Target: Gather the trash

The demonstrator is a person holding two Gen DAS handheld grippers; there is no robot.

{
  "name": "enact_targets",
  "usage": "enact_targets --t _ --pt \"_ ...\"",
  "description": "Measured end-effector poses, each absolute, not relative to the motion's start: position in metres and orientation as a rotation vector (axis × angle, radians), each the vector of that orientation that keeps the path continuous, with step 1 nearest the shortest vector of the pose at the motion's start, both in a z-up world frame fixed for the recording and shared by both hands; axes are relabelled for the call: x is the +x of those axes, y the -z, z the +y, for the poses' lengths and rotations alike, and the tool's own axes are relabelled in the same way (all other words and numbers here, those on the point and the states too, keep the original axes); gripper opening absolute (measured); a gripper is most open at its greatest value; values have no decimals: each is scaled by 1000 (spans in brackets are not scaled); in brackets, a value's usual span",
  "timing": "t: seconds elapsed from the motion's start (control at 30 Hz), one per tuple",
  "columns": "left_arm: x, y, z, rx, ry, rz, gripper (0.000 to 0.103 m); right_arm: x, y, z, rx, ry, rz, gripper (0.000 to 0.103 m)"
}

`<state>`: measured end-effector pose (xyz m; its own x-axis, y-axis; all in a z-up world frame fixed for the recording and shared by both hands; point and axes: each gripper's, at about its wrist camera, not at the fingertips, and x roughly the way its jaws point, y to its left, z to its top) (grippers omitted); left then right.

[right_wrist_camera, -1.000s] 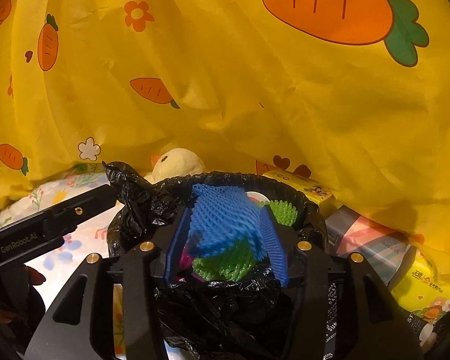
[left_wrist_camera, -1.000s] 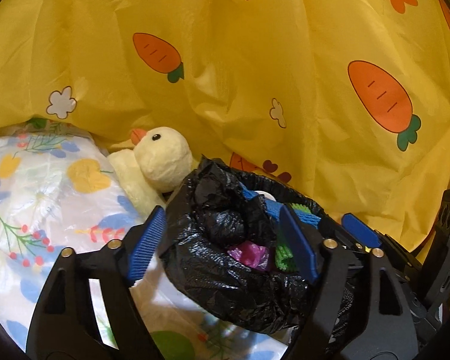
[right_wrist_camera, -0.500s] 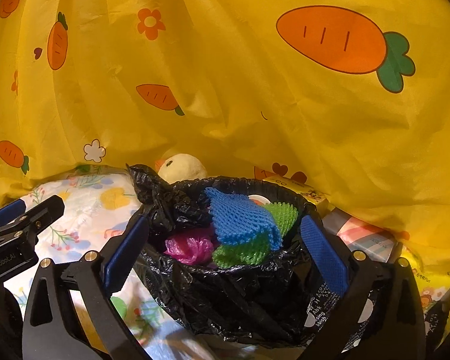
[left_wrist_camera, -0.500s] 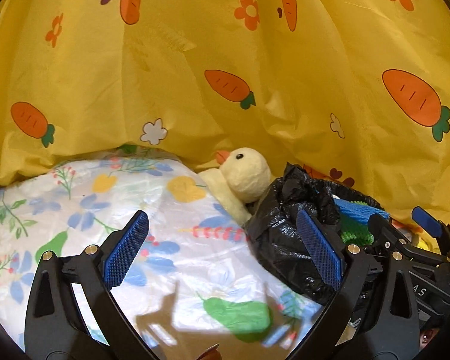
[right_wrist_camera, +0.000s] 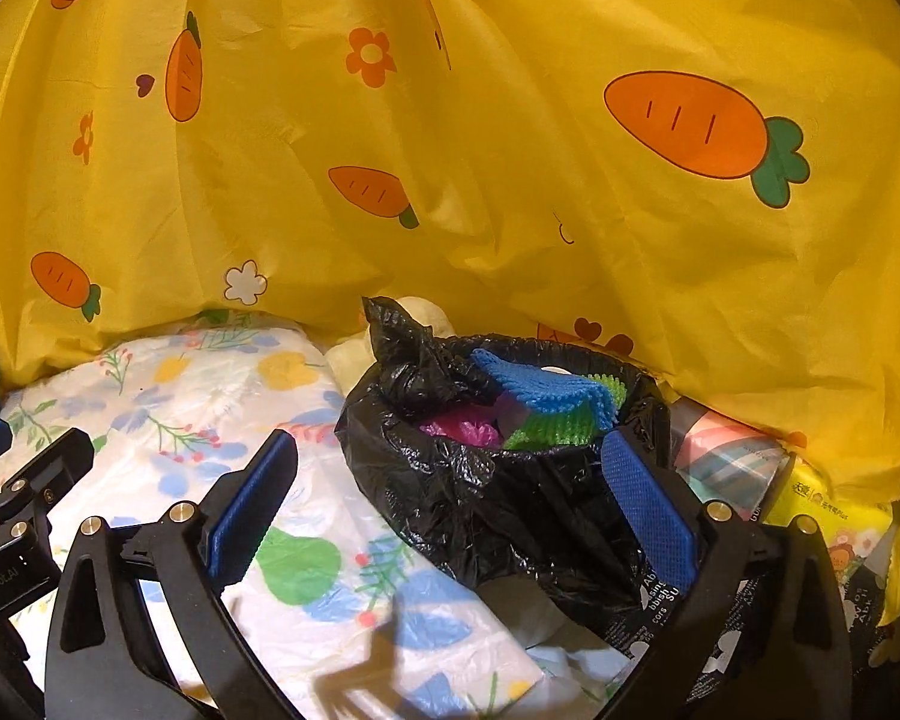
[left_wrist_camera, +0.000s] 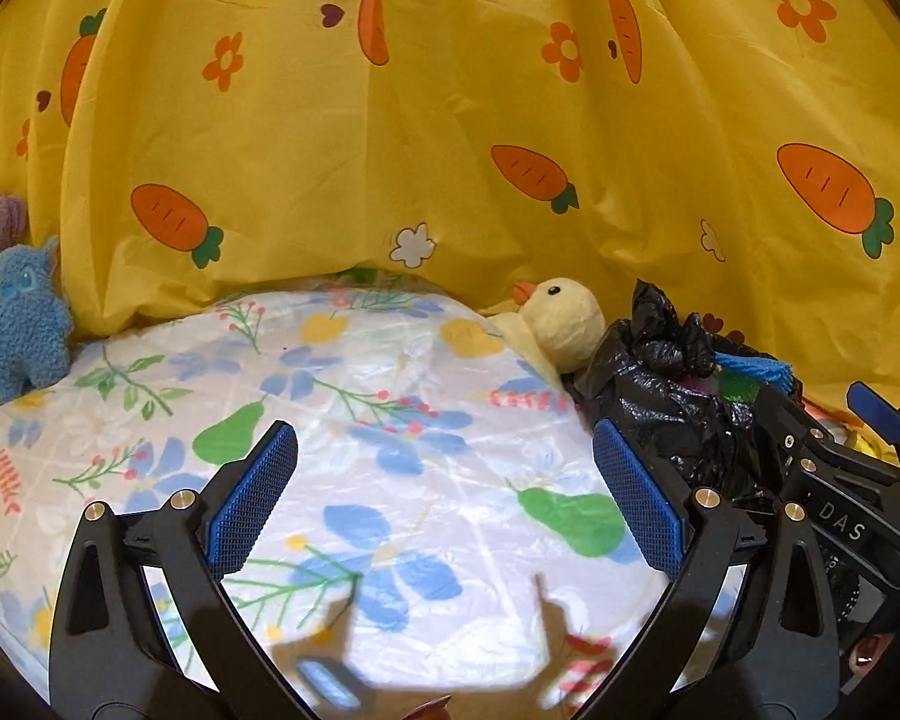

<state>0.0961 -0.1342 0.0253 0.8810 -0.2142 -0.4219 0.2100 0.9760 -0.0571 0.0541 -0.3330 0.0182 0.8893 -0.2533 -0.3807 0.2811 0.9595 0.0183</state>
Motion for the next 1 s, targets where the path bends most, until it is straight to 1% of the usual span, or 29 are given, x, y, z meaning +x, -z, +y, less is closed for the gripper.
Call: enact_targets --t 0.23,0.53,1.0 --pt "55 -26 -105 -10 203 418 97 20 -21 -303 56 231 363 97" --pt "21 -19 -69 -30 147 412 97 -14 -17 -268 26 189 343 97" --pt "8 -7 -48 -55 117 429 97 -25 -10 -249 12 150 359 97"
